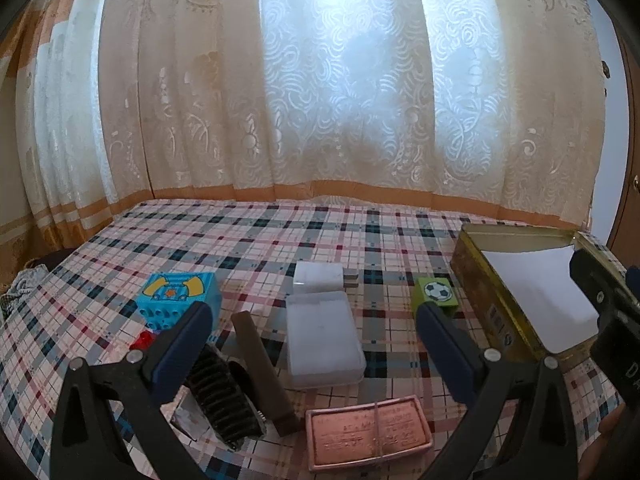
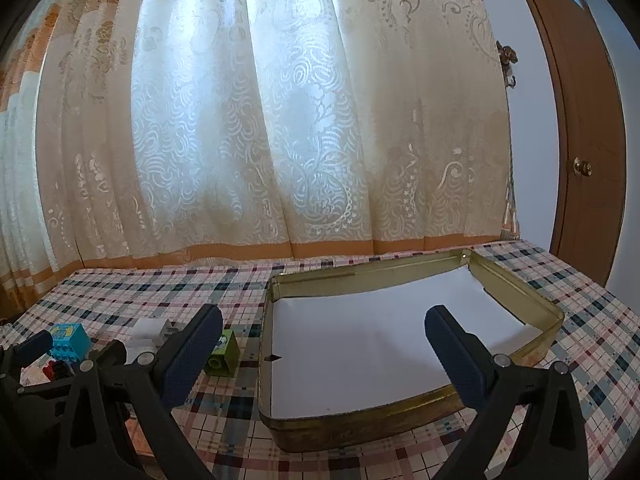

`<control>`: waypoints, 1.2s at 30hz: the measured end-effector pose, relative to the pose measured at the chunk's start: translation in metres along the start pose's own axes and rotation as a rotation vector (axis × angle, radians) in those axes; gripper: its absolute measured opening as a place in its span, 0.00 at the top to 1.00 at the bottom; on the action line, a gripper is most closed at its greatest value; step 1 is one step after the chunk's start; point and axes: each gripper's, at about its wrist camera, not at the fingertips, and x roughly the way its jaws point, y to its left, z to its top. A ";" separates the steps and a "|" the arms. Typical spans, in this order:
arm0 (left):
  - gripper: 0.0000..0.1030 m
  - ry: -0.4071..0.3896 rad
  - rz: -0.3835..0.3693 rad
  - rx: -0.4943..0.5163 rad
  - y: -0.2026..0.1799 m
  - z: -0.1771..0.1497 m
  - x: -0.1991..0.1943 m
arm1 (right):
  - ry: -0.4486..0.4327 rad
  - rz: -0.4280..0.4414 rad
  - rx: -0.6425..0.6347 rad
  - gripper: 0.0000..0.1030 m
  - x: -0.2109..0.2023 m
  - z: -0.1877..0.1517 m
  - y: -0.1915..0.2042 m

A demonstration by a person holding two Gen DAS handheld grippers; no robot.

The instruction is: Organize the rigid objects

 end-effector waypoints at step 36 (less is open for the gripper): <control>0.00 -0.055 -0.036 -0.017 0.003 -0.004 -0.011 | 0.064 0.080 0.027 0.00 0.004 -0.006 -0.003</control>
